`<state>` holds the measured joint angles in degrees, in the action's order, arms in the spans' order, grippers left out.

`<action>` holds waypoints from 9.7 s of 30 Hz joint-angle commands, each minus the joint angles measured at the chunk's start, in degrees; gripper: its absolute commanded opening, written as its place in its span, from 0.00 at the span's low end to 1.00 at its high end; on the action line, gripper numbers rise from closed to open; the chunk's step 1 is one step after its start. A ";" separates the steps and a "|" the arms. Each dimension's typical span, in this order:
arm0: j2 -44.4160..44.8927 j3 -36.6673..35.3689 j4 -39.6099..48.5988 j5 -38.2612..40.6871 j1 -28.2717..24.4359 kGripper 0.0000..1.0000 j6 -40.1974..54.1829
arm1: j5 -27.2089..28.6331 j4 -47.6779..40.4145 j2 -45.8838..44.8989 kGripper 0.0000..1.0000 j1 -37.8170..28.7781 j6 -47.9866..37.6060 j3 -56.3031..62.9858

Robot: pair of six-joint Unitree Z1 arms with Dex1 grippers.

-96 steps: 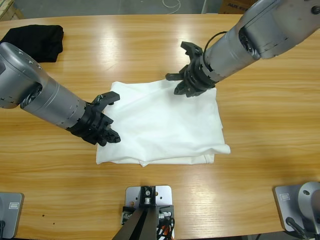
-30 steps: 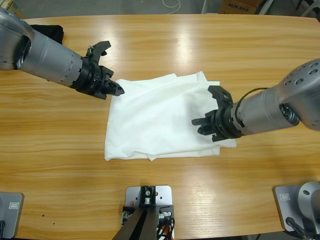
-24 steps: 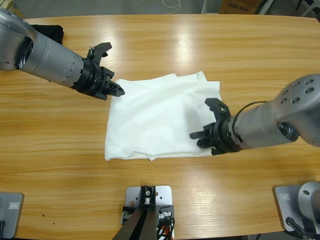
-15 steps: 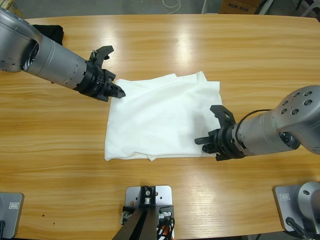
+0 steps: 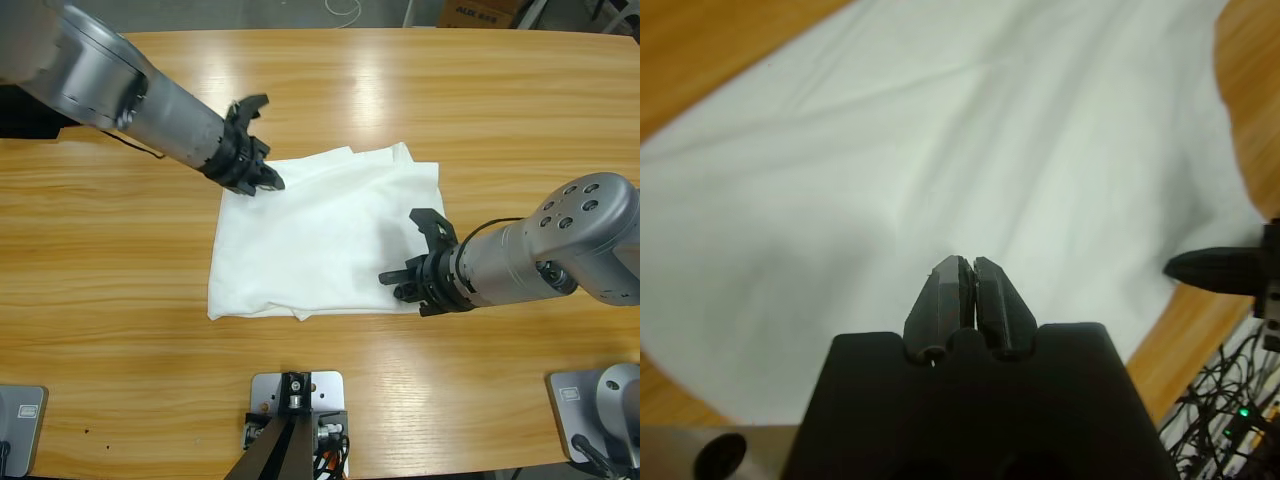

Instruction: Fold clothes

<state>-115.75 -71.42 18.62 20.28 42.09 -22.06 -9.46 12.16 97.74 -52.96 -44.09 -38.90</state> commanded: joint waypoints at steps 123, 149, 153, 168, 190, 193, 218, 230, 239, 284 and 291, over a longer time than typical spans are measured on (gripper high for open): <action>24.50 19.41 9.12 2.99 -16.51 0.00 -7.47 | 7.79 8.27 -14.02 1.00 -0.66 1.99 -1.85; -0.88 41.68 -42.17 19.64 -10.20 1.00 -24.73 | 12.54 18.43 -18.45 1.00 -0.66 0.85 -7.56; -3.81 42.24 -47.01 17.05 -5.62 0.98 -27.74 | 12.61 18.08 -19.54 1.00 -0.66 0.45 -5.84; -0.47 42.14 -46.25 8.93 -3.89 0.00 -21.64 | 11.33 14.53 -21.28 1.00 -0.66 -0.70 -1.52; 19.69 21.77 18.45 -14.57 -14.02 0.00 -1.55 | 9.51 13.07 -19.18 0.99 -0.66 -0.73 -1.97; 21.99 16.07 26.42 -18.37 -14.46 0.00 0.83 | 9.51 12.91 -18.76 0.99 -0.66 -0.73 -1.88; 7.68 -24.24 55.38 -22.20 11.07 0.00 4.57 | 8.85 11.22 -13.84 1.00 -0.66 -0.73 -1.30; -1.62 -28.58 55.33 -18.10 12.86 0.00 4.48 | 8.93 10.71 -14.60 1.00 -0.66 -1.15 1.10; -9.60 -36.31 55.38 -14.66 16.00 0.00 4.24 | 8.93 10.22 -14.25 1.00 -0.66 -1.17 1.63; 8.65 -28.37 44.05 -6.78 -4.56 0.00 14.54 | -3.53 -1.77 -19.62 0.00 -0.11 8.37 -1.36; 4.85 -10.56 27.73 13.33 -7.90 0.00 17.91 | -21.58 -26.99 -2.91 0.00 2.70 8.43 -0.92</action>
<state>-107.59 -95.41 58.42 21.80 36.20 -5.81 -19.93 1.42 80.79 -52.00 -36.30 -40.06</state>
